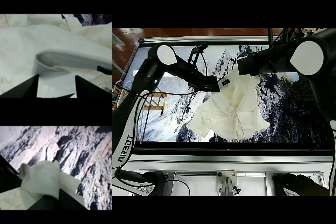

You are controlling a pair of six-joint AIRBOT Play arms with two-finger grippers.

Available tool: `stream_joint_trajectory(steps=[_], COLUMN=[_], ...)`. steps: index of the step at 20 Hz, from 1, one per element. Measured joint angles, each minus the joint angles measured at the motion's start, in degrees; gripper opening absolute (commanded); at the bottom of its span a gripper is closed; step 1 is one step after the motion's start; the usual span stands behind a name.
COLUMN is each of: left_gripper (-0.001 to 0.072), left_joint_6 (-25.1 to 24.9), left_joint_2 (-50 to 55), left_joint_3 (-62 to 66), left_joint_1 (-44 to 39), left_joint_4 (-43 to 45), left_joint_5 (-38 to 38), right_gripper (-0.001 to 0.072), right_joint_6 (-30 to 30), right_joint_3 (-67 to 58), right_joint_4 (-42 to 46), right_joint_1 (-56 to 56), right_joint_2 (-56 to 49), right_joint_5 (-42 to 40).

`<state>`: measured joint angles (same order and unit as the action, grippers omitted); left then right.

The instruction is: Fold the shirts.

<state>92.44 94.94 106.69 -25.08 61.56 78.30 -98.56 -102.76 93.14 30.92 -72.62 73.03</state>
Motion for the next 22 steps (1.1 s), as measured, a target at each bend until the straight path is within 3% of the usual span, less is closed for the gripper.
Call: stream_joint_trajectory(steps=[4,6,8,9,11,12,17,22], left_gripper=[0.0533,0.0407,0.037,0.0264,0.0144,0.0118,0.0079,0.0066], left_joint_6=[2.23,3.87,5.01,5.66,6.27,6.23,2.93,0.28], left_joint_2=[1.86,2.69,3.5,3.8,4.28,4.33,2.21,-5.75], left_joint_3=[0.0,0.0,0.0,0.0,0.02,0.17,2.56,7.67], left_joint_1=[-0.2,-0.17,0.09,0.28,0.68,0.87,2.19,3.32], left_joint_4=[-0.04,0.04,0.24,0.31,0.42,0.44,0.59,0.57], left_joint_5=[-3.56,-4.92,-5.38,-5.46,-5.64,-5.46,-0.94,1.11], right_gripper=[0.0073,0.0073,0.0074,0.0073,0.0073,0.0074,0.0074,0.0075], right_joint_6=[0.0,0.0,0.0,0.0,0.0,0.0,-0.04,-1.55], right_joint_3=[0.0,0.0,0.0,0.0,0.0,0.0,0.0,0.0], right_joint_4=[-0.04,-0.09,-0.13,-0.13,-0.11,-0.04,4.48,14.82], right_joint_1=[0.0,0.0,0.0,0.0,0.0,0.0,0.02,-0.96], right_joint_2=[0.0,0.0,0.0,0.0,0.0,0.0,0.0,0.0], right_joint_5=[0.09,0.09,0.09,0.04,-0.02,-0.04,-0.42,-1.97])
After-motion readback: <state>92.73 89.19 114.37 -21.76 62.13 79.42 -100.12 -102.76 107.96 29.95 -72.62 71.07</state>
